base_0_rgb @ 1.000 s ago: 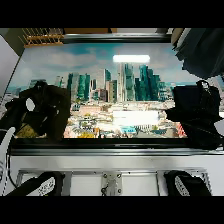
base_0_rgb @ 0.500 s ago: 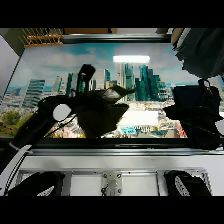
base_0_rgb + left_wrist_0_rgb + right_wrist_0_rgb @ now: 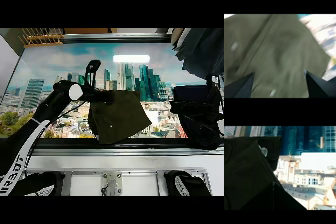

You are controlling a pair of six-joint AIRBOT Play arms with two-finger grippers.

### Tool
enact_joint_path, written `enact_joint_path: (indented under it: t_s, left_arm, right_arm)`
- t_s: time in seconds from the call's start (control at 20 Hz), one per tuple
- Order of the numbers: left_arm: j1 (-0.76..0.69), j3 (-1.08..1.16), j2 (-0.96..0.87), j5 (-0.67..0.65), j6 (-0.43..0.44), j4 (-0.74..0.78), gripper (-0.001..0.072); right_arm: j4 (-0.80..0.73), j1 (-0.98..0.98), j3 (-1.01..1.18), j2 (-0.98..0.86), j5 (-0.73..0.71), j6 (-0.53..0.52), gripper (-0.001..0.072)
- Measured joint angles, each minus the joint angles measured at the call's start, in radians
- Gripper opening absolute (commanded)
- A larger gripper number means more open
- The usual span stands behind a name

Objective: Fold the clothes and pants, and hang the long-sleeved shirts on hangers.

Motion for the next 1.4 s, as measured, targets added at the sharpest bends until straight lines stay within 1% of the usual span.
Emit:
enact_joint_path:
  t_s: [0.1,0.2,0.35,0.45,0.65,0.85,0.9,0.95,1.05,1.1,1.2,1.25,1.3,1.35,1.4]
  left_arm:
    - [0.021,-0.114,0.049,-0.047,-0.034,-0.005,0.0683]
    - [0.021,-0.251,0.110,-0.061,-0.077,-0.008,0.0683]
    - [-0.010,-0.436,0.191,-0.034,-0.148,-0.021,0.0683]
    - [-0.034,-0.524,0.222,0.005,-0.172,-0.055,0.0683]
    - [-0.059,-0.632,0.230,0.114,-0.197,-0.150,0.0683]
    - [-0.077,-0.637,0.162,0.163,-0.204,-0.215,0.0682]
    - [-0.084,-0.628,0.141,0.170,-0.204,-0.222,0.0638]
    - [-0.090,-0.618,0.122,0.174,-0.207,-0.227,0.0427]
    - [-0.098,-0.599,0.094,0.179,-0.207,-0.234,0.0063]
    - [-0.098,-0.594,0.087,0.179,-0.207,-0.234,0.0014]
    - [-0.081,-0.586,0.089,0.174,-0.204,-0.237,0.0014]
    - [-0.066,-0.584,0.100,0.172,-0.199,-0.237,0.0014]
    - [-0.047,-0.583,0.117,0.171,-0.188,-0.237,0.0014]
    - [-0.027,-0.582,0.136,0.164,-0.176,-0.237,0.0014]
    - [-0.008,-0.581,0.155,0.160,-0.165,-0.236,0.0014]
  right_arm:
    - [-0.001,-0.001,0.000,0.000,0.018,-0.001,0.0017]
    - [-0.002,-0.002,0.000,0.000,0.029,-0.003,0.0017]
    - [-0.003,-0.002,0.000,0.000,0.038,-0.003,0.0017]
    - [-0.002,-0.002,0.000,0.000,0.042,-0.003,0.0017]
    - [-0.002,-0.002,0.000,0.000,0.055,0.008,0.0017]
    - [0.000,-0.002,0.000,0.000,0.059,0.017,0.0017]
    - [0.000,-0.002,0.000,0.000,0.060,0.021,0.0018]
    - [0.000,-0.002,0.000,0.000,0.060,0.023,0.0017]
    - [0.000,-0.002,0.000,0.000,0.060,0.028,0.0018]
    - [0.001,-0.002,0.000,0.000,0.061,0.034,0.0018]
    - [-0.008,-0.002,0.000,-0.001,0.071,0.063,0.0018]
    - [-0.025,-0.002,-0.002,-0.005,0.080,0.096,0.0032]
    - [-0.053,-0.002,-0.007,-0.012,0.093,0.143,0.0187]
    - [-0.090,-0.002,-0.016,-0.025,0.109,0.203,0.0500]
    - [-0.119,-0.002,-0.029,-0.043,0.124,0.256,0.0709]
